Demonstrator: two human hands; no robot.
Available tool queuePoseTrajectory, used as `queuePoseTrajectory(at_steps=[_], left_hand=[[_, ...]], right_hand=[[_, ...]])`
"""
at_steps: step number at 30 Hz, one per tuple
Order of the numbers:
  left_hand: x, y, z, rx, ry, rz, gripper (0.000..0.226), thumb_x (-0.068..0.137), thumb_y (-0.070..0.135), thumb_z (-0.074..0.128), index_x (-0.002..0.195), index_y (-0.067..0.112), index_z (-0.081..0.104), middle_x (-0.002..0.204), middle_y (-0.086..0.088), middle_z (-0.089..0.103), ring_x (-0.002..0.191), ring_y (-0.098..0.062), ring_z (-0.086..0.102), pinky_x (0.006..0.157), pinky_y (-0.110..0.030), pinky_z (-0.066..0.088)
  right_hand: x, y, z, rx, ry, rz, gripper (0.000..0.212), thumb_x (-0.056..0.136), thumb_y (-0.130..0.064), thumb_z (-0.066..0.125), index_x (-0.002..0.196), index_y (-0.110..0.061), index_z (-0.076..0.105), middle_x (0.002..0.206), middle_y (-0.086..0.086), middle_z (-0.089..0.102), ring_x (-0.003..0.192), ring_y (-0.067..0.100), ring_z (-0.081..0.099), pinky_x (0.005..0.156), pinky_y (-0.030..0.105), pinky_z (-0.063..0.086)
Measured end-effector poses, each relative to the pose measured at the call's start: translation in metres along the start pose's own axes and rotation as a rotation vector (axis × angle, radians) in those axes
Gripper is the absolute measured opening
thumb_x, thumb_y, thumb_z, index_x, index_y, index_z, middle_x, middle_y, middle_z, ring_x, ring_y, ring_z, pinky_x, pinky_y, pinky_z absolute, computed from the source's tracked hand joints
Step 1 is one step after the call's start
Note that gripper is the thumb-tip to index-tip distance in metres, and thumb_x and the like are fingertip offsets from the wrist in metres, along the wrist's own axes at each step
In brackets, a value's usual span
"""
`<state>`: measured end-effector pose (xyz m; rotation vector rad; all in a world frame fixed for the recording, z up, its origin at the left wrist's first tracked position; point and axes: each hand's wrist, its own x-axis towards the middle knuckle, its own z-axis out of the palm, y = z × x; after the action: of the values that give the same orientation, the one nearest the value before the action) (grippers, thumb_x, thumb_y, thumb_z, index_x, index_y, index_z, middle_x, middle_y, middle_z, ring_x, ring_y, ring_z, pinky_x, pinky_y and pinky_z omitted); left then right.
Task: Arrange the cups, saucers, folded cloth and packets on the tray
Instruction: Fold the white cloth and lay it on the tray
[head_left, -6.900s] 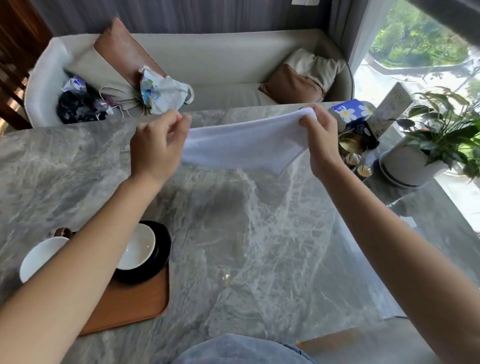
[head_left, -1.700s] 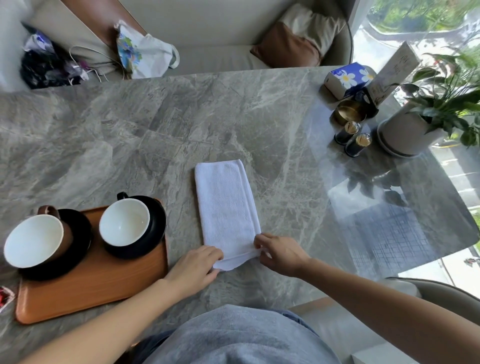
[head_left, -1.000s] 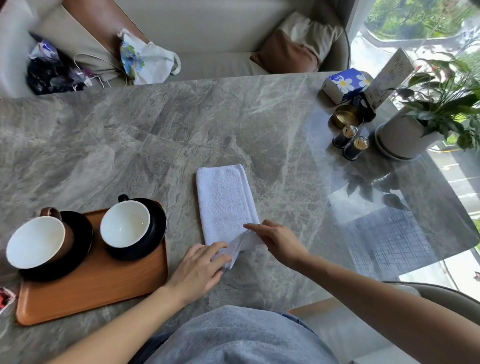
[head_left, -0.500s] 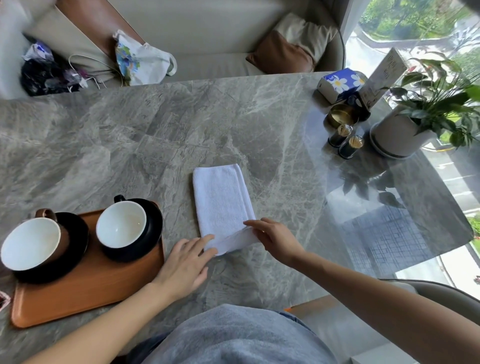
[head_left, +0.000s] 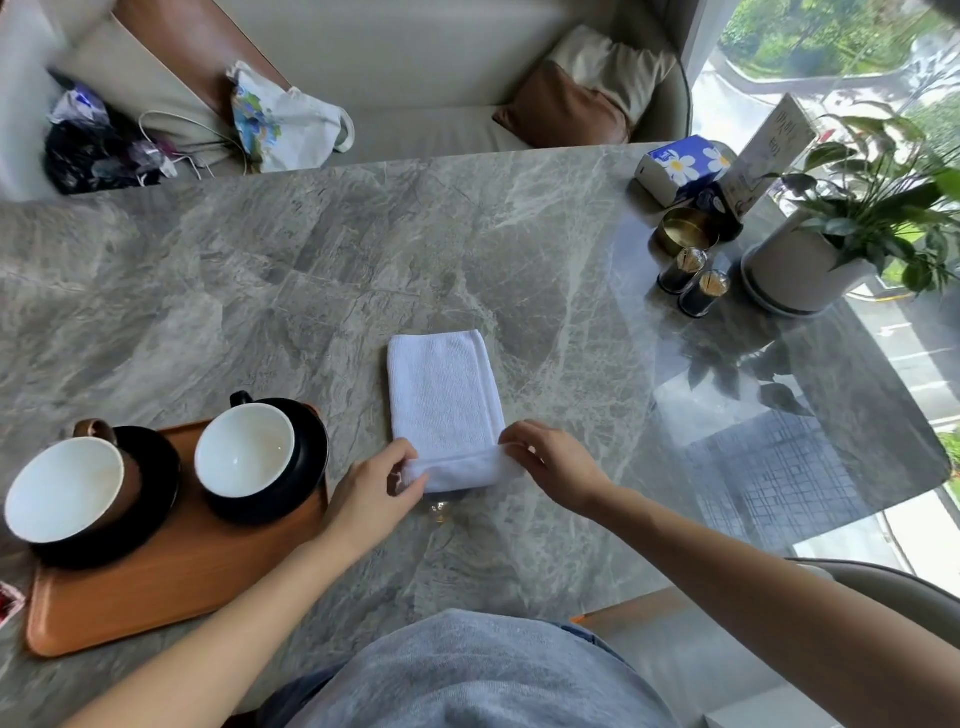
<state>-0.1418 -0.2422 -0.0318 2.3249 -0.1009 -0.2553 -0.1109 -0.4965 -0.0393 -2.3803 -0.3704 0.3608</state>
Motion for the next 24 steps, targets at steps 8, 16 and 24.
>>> queuePoseTrajectory(at_steps=[8,16,24], left_hand=[[0.005,0.011,-0.007,-0.509,-0.116,-0.213,0.014,0.086,0.001,0.059,0.088,0.015,0.054,0.08,0.0,0.057,0.077,-0.01,0.056,0.07,-0.009,0.046],[-0.018,0.006,-0.001,-0.469,-0.352,-0.364,0.014,0.093,0.009,0.047,0.082,0.016,0.041,0.07,-0.004,0.037,0.064,-0.011,0.032,0.051,-0.019,0.025],[-0.022,-0.005,0.009,-0.911,-0.267,-0.616,0.025,0.088,0.008,0.056,0.112,0.014,0.051,0.111,-0.004,0.064,0.1,-0.021,0.06,0.087,-0.042,0.046]], right_hand=[[-0.007,0.0,0.003,0.162,0.014,0.088,0.014,0.094,-0.014,0.043,0.093,-0.02,0.055,0.086,-0.01,0.057,0.077,-0.002,0.051,0.065,0.016,0.038],[-0.028,-0.014,0.01,0.384,-0.251,0.275,0.017,0.098,-0.016,0.039,0.091,-0.015,0.055,0.079,-0.01,0.051,0.07,0.0,0.047,0.065,0.016,0.04],[-0.024,-0.015,0.011,0.792,-0.341,0.644,0.008,0.096,-0.025,0.05,0.091,-0.02,0.053,0.079,-0.004,0.052,0.067,0.008,0.054,0.06,0.022,0.052]])
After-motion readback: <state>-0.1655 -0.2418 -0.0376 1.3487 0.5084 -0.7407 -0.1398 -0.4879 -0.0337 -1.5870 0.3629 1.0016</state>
